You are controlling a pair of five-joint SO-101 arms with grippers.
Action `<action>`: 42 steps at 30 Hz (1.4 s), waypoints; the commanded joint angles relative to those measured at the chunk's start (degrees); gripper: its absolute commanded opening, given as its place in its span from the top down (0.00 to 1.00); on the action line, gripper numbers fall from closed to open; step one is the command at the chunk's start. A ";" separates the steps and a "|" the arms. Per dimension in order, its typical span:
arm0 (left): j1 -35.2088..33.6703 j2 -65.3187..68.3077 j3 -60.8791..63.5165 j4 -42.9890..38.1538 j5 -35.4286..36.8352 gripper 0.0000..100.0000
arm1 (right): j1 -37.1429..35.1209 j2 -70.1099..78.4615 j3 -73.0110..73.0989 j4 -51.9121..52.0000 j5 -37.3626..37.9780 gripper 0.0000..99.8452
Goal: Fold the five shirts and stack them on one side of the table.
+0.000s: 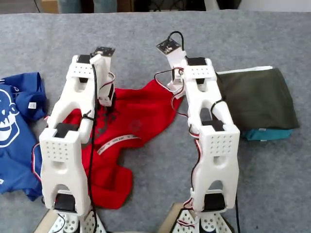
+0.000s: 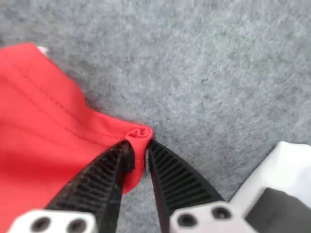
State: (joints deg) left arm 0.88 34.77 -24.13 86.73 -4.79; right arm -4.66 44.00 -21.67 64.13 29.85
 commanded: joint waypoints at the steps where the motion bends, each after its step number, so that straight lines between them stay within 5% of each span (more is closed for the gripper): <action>1: 0.13 -0.79 -8.22 7.12 -4.04 0.85 | -0.79 0.84 -0.31 -1.32 -0.09 0.99; 6: 0.04 -0.09 -14.81 13.54 -7.21 0.85 | -0.79 0.84 -0.31 -1.32 -0.09 0.99; 14: -0.40 2.73 -11.03 6.24 -7.38 0.85 | -0.79 0.84 -0.31 -1.23 -0.09 0.99; 42: -11.65 6.77 -11.12 6.24 -6.24 0.85 | -0.79 0.84 -0.31 -1.23 -0.09 0.99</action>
State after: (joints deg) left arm -8.00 42.33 -34.86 93.49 -11.30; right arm -4.66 44.00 -21.67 64.13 29.85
